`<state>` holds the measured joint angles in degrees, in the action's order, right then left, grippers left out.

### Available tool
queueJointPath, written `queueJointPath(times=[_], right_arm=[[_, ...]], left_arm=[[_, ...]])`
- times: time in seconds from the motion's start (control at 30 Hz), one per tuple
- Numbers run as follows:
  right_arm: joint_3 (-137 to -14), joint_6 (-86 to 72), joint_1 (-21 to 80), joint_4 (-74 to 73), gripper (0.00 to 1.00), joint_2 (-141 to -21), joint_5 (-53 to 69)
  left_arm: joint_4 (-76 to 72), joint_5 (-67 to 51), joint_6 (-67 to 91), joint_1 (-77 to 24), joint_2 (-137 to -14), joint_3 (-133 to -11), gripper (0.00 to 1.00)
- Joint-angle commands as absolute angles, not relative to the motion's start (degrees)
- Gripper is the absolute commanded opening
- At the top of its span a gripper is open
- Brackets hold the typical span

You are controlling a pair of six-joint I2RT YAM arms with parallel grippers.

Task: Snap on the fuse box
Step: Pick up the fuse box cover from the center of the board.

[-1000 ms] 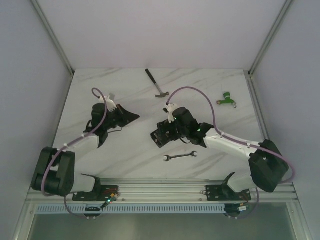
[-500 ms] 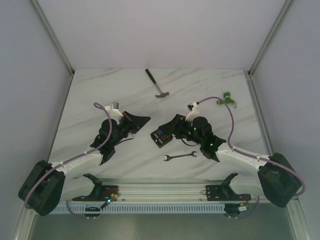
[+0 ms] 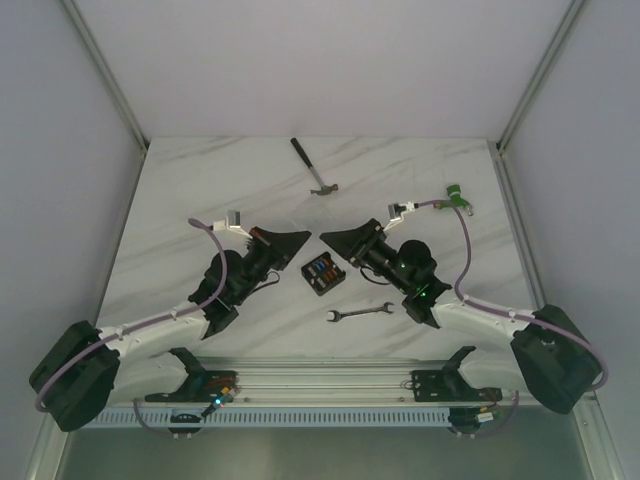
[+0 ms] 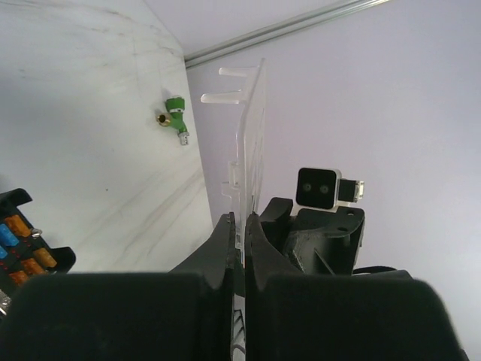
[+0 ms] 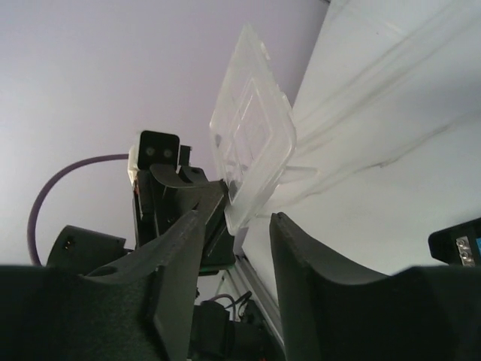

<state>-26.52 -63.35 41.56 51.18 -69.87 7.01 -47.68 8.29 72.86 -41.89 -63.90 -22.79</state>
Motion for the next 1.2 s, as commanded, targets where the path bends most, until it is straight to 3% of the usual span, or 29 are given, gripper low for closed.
queueJointPath(times=[0.0,0.3,0.53,0.63,0.7,0.8,1.0,1.17], right_arm=[[-24.43,-66.4,40.91,60.21,0.44,-70.88,4.11],[-23.56,-67.69,40.29,65.57,0.31,-73.34,3.54],[-24.11,-66.42,37.87,65.34,0.07,-74.47,6.62],[-25.33,-64.44,34.72,61.62,0.0,-75.25,13.16],[-25.98,-62.21,32.22,58.71,0.0,-75.27,17.92],[-28.22,-55.61,28.83,49.1,0.0,-74.61,24.78],[-32.2,-42.22,22.81,31.07,0.0,-72.21,31.96],[-32.23,-37.65,18.98,25.88,0.0,-72.3,35.8]], left_arm=[[-53.06,11.33,74.68,-43.51,-64.42,-22.61,0.0],[-56.2,11.64,76.31,-46.23,-66.95,-22.38,0.0],[-52.16,12.38,77.02,-46.99,-66.82,-21.93,0.01],[-46.32,13.63,75.89,-46.97,-64.67,-21.53,0.15],[-39.82,14.76,74.49,-47.02,-63.11,-21.44,0.31],[-31.55,16.43,73.25,-47.0,-61.33,-20.9,0.46],[-18.71,17.17,72.28,-46.89,-62.34,-21.42,0.65],[-12.74,17.6,70.6,-46.93,-68.63,-24.9,0.72]])
